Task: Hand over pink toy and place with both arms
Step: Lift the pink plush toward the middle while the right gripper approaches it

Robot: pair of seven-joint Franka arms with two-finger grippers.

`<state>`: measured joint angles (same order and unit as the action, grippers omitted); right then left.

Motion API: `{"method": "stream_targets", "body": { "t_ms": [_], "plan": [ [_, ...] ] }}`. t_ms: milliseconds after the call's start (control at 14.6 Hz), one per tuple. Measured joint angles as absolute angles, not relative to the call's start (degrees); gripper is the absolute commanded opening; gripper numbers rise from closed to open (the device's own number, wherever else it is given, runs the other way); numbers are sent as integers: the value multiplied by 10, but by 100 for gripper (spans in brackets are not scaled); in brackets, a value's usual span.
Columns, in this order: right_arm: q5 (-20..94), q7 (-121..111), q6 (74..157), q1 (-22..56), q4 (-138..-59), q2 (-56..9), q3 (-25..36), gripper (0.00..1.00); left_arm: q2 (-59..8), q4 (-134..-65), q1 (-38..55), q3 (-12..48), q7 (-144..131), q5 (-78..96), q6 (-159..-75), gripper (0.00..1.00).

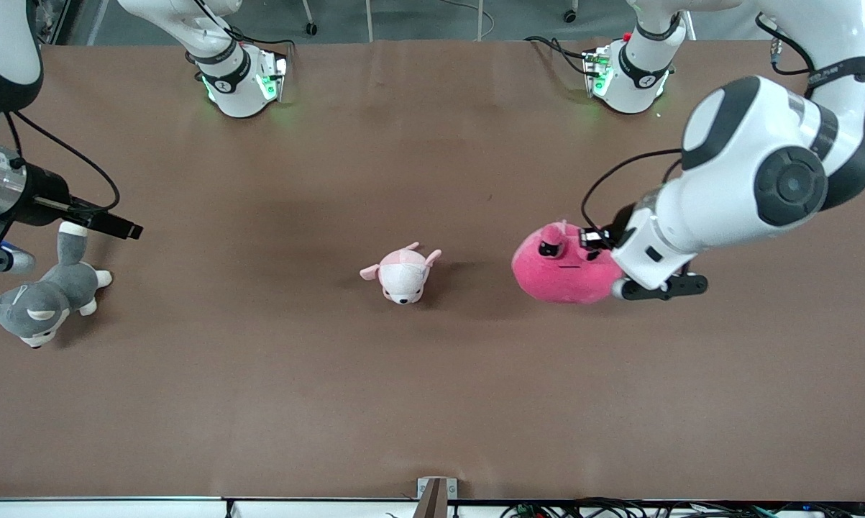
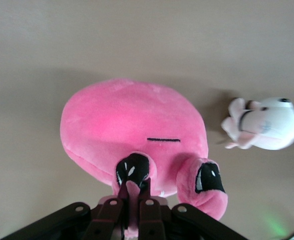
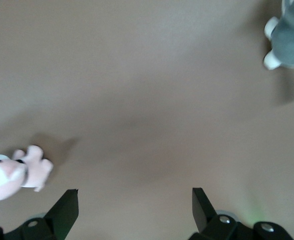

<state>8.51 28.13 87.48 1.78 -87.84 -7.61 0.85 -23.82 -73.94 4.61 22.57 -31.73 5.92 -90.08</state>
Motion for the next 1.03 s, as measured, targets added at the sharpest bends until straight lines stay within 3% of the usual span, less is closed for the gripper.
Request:
{"method": "stream_targets", "body": {
  "t_ms": [548,1028],
  "plan": [
    [95,640,884,176,-848,-75,2,100,-252,-691,180,229,-499,61,-969,2],
    [95,827,949,289,-841,-105,3,100,-255,-684,250,228,-571,61,-1029,2]
  ]
}}
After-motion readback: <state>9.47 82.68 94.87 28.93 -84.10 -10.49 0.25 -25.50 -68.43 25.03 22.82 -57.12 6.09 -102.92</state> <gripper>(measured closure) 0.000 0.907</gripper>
